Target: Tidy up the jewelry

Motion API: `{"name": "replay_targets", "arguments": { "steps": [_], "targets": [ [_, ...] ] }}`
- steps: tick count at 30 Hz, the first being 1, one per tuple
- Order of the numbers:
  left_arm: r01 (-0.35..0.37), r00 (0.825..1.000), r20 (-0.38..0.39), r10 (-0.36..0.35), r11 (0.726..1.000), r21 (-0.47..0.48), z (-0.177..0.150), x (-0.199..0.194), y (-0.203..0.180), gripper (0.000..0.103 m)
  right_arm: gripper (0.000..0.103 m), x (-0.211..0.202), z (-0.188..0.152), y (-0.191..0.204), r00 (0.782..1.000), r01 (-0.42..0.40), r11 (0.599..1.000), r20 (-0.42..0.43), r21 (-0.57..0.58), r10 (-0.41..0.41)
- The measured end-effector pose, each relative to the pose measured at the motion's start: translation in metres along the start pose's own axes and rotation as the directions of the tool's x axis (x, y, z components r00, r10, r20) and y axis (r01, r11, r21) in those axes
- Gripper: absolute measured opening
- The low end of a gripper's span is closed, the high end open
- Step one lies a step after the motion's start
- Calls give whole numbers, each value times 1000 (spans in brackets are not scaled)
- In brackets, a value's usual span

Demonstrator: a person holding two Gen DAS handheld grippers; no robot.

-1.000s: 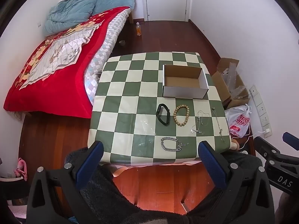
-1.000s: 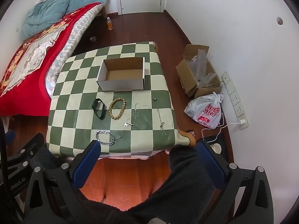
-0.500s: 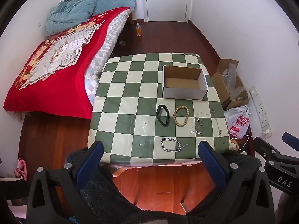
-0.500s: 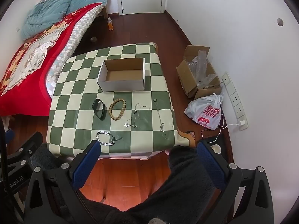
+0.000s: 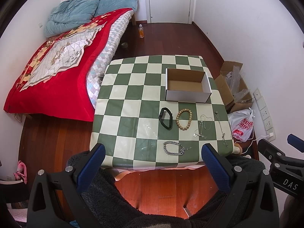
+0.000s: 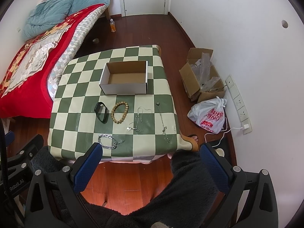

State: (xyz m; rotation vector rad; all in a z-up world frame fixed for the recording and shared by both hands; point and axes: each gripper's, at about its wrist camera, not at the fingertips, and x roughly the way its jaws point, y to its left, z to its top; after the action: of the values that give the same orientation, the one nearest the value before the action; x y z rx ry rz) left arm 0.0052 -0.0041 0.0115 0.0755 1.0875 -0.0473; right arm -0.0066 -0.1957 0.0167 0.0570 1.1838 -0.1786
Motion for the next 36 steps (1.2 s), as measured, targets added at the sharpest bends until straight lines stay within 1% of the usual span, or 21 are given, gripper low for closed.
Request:
{"name": "replay_targets", "arguments": {
  "steps": [3, 4, 6, 14, 15, 18, 19, 24, 29, 30, 36],
  "targets": [
    [0, 1000, -1, 0, 1000, -2, 0, 0, 0, 103, 103, 2, -2, -2, 1000, 0, 1000, 0, 0, 0],
    [0, 1000, 1, 0, 1000, -1, -1, 0, 1, 103, 103, -6, 4, 2, 1000, 0, 1000, 1, -1, 0],
    [-2, 1000, 2, 2, 1000, 0, 1, -1, 0, 103, 103, -9, 6, 3, 1000, 0, 1000, 1, -2, 0],
    [3, 1000, 5, -3, 1000, 0, 6, -5, 0, 103, 103, -8, 5, 4, 1000, 0, 1000, 3, -1, 0],
    [2, 1000, 5, -2, 1000, -1, 2, -4, 3, 103, 103, -8, 5, 4, 1000, 2, 1000, 3, -1, -2],
    [2, 1000, 2, -2, 1000, -4, 5, -6, 3, 103, 103, -11, 7, 6, 1000, 1, 1000, 4, -2, -1],
    [1, 1000, 7, -1, 1000, -3, 0, -7, 6, 103, 103, -11, 6, 6, 1000, 2, 1000, 5, -2, -2],
    [3, 1000, 10, -3, 1000, -5, 0, -8, 6, 103, 103, -10, 6, 6, 1000, 1, 1000, 5, -1, -1],
    [4, 1000, 15, -4, 1000, -1, 0, -9, 6, 103, 103, -18, 13, 8, 1000, 5, 1000, 8, 2, -5],
    [4, 1000, 15, -4, 1000, -1, 1, -9, 5, 103, 103, -13, 6, 3, 1000, 3, 1000, 11, 1, -3],
    [4, 1000, 15, -4, 1000, 0, 1, -8, 4, 103, 103, -9, 5, 1, 1000, -1, 1000, 15, 0, 1]
  ]
}}
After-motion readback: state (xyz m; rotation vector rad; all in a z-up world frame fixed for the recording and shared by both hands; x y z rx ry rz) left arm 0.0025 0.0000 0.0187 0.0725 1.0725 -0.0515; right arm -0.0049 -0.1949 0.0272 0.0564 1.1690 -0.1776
